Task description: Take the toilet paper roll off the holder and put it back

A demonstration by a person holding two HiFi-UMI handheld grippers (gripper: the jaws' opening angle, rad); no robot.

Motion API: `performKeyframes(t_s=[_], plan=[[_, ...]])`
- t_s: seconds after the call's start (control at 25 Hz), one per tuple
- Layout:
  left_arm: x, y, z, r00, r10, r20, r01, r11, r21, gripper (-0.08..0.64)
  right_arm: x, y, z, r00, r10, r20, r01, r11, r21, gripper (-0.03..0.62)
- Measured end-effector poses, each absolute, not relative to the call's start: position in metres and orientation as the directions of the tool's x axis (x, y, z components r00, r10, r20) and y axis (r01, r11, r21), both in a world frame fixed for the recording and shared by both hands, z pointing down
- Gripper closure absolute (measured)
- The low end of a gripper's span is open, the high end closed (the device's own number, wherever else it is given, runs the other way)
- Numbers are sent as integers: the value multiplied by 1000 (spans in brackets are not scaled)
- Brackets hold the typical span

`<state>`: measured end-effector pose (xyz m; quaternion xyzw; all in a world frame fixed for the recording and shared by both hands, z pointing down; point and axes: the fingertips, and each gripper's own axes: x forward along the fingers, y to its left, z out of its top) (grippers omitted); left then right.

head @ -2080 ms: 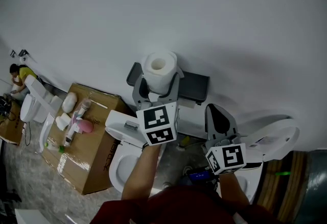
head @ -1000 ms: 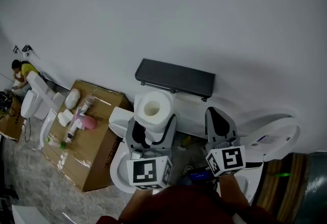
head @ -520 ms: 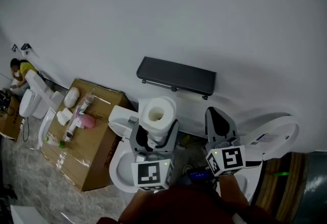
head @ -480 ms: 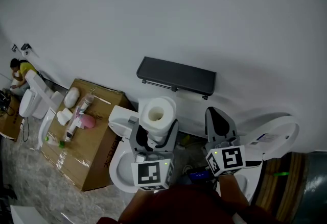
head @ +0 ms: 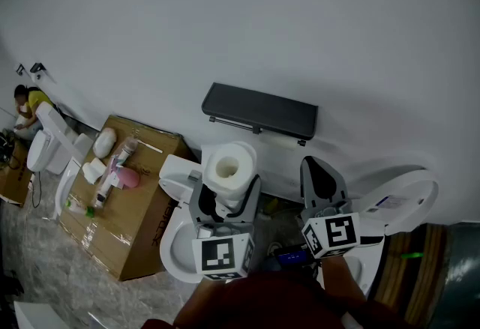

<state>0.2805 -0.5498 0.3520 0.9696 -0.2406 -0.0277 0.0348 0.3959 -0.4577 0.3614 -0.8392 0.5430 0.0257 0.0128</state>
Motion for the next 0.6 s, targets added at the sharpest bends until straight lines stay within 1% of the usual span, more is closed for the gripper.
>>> performKeyframes(t_s=[0.2,0.4,0.6], plan=[[281,-552,357,881,-473,-12,-469,-877,107,140,395,-459,362,408,-911,-55,-913,-409,8,574],[284,-554,355,881,-472,-13,-468,-877,108,140,395,-458,363,408,-911,-53,-912,-409,8,574],[292,-561,337,887,-460,-41,-454,-885,106,140,396,-455,362,414,-909,-51,-910,-414,7,574]])
